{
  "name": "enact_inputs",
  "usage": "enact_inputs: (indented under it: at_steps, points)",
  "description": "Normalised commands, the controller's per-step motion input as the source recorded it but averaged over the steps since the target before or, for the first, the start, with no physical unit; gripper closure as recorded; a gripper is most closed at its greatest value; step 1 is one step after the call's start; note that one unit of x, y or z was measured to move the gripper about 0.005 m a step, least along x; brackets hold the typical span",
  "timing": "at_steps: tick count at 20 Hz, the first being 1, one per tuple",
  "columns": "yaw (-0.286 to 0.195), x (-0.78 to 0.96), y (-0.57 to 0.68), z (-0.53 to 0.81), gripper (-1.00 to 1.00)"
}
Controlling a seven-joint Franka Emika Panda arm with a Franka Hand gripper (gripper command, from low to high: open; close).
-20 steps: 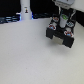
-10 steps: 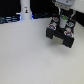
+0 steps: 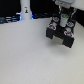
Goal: Open the kcup holder, insert the kcup into the holder, and close the kcup holder
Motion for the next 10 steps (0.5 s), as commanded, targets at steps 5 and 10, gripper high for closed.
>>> enact_inputs:
  at_steps: [5,10]
  points:
    - [-0.001,-0.04,-0.07,-0.04,1.0]
    - [0.001,0.02,-0.04,-0.2,1.0]
